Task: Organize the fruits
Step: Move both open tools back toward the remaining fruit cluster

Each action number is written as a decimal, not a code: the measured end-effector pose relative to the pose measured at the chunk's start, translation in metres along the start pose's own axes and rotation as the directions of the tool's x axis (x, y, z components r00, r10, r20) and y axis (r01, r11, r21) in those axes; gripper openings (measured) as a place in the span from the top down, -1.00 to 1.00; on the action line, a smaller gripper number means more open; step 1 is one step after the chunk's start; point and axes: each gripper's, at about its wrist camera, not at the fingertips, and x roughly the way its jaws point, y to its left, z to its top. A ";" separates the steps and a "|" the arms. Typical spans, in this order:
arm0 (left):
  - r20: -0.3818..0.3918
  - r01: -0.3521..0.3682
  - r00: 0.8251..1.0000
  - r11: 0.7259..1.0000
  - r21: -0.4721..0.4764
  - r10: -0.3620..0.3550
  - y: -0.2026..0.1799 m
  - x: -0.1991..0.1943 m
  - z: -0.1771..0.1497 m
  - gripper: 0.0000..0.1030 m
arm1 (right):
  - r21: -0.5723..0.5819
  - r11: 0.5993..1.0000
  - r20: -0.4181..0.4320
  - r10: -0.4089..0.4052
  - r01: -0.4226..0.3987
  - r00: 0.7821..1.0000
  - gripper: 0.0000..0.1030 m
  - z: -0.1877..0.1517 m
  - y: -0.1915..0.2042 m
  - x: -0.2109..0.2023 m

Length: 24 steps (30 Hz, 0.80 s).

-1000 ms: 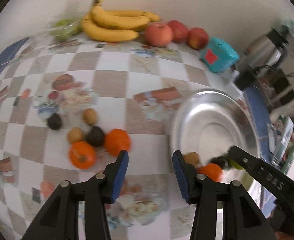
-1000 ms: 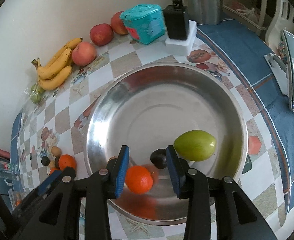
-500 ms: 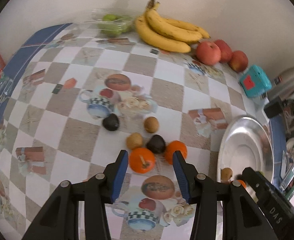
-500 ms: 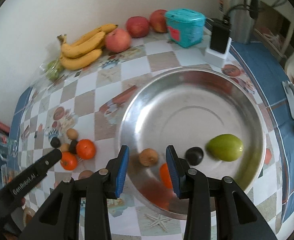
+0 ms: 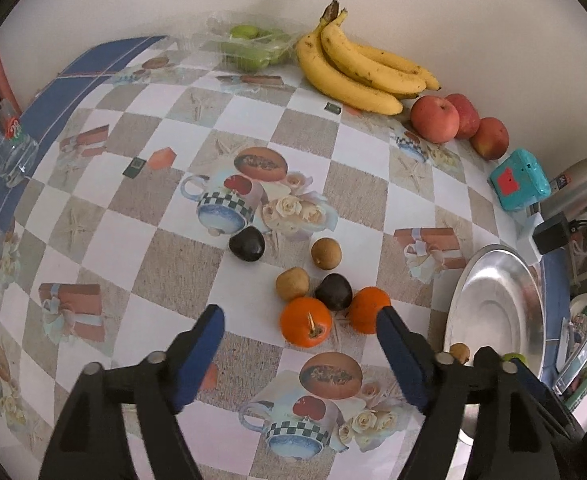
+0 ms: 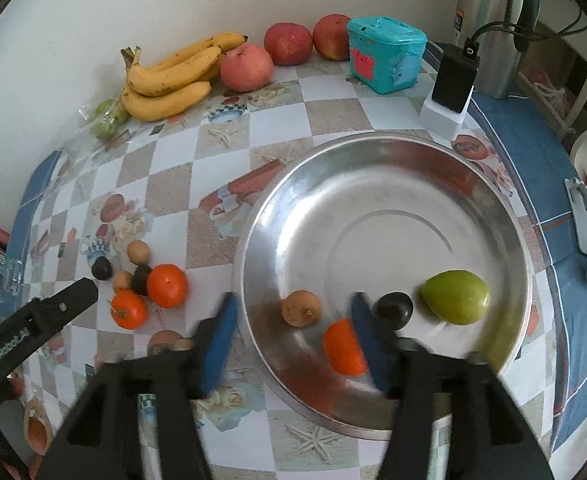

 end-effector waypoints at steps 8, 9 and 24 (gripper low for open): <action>-0.028 -0.021 0.999 1.000 -0.020 0.020 0.005 0.009 -0.002 -1.00 | 0.000 1.000 0.006 -0.010 0.010 1.000 -0.45 0.000 -0.003 0.003; -0.026 -0.022 0.999 0.999 -0.028 0.021 0.007 0.009 -0.002 -1.00 | -0.001 1.000 0.009 -0.010 0.010 1.000 -0.48 0.000 -0.003 0.003; 0.006 -0.020 1.000 1.000 -0.023 0.020 0.008 0.005 -0.001 -1.00 | 0.005 1.000 0.048 -0.005 0.005 0.999 -0.94 0.000 -0.003 0.001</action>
